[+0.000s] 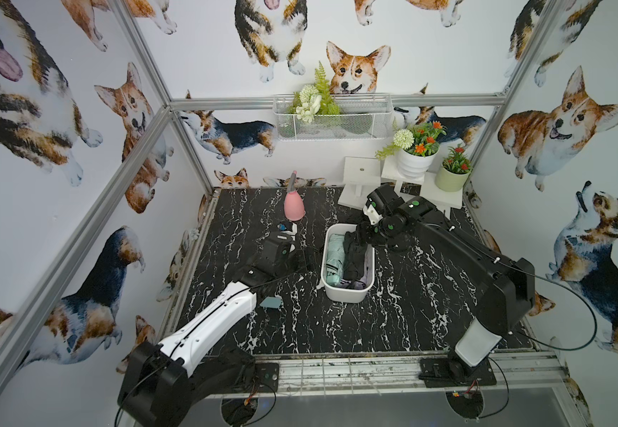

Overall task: Put the umbrella into the storage box
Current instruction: Place the umbrella in the storage box.

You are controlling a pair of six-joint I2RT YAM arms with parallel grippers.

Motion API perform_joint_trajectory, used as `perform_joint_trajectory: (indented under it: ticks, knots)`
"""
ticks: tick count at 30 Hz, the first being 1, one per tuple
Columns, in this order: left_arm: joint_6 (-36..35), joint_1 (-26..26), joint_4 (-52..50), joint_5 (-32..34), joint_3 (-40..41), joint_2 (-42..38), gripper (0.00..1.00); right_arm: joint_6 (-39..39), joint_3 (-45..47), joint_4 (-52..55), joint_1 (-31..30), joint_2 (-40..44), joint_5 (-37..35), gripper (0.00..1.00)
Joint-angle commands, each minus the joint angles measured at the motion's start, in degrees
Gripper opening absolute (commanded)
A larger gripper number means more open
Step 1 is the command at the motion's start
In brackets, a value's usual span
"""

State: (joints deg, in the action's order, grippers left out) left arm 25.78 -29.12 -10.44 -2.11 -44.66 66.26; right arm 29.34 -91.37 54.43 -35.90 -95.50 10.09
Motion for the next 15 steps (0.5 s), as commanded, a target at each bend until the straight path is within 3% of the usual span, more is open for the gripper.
perform_joint_trajectory:
  ticks: [1, 8, 11, 15]
  knots:
    - [-1.0, 0.2, 3.4, -2.3, -2.0, 2.1, 0.88, -2.7, 3.4, -4.8, 1.2, 3.3, -0.8, 0.74]
    - [-1.0, -0.3, 6.5, -5.4, -7.6, 10.2, 0.83, -2.3, 16.3, -15.9, 8.6, 13.8, 2.7, 0.73]
    - [-1.6, -0.5, 5.1, -6.5, -10.4, 14.5, 0.73, -1.9, 20.0, -18.2, 12.5, 17.0, 5.3, 0.72]
    - [-1.9, -0.5, 4.0, -9.5, -14.3, 19.5, 0.51, -3.2, 22.4, -18.2, 15.6, 18.8, 6.6, 0.72]
